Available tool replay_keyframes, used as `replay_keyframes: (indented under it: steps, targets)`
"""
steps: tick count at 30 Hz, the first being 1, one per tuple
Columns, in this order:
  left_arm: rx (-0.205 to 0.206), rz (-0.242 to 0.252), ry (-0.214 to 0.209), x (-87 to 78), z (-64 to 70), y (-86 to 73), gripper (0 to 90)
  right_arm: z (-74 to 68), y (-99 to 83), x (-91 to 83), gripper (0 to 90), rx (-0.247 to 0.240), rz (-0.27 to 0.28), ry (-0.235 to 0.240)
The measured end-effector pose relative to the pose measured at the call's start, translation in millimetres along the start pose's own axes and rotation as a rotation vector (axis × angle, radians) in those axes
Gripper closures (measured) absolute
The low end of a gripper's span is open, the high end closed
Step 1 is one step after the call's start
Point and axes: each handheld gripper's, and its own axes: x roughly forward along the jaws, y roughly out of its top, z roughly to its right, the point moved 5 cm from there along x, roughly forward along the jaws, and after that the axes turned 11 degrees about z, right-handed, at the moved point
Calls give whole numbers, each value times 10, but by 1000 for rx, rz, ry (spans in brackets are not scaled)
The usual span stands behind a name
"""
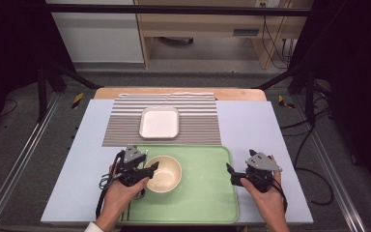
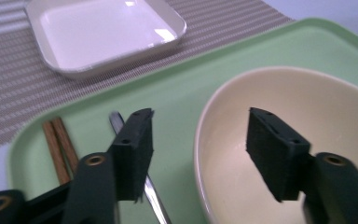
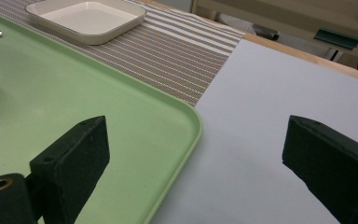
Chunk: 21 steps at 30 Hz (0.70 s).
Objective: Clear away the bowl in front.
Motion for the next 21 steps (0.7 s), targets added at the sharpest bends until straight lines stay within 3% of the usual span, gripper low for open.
replay_keyframes:
  steps: [3,9,13,16,21]
  targets:
    - [36,24,-9,-9,4,58,301,2,2,0,80,0,3,0]
    - [61,36,-24,-1,-2,168,226,10,-6,-16,100,21,15,2]
    - [45,63,-34,6,-18,287,179,8,-12,-16,96,17,16,-3]
    - [67,67,0,30,-78,371,144,11,-4,-10,91,12,24,-8]
    - [53,86,23,32,-149,498,131,72,-22,-3,91,31,23,-19]
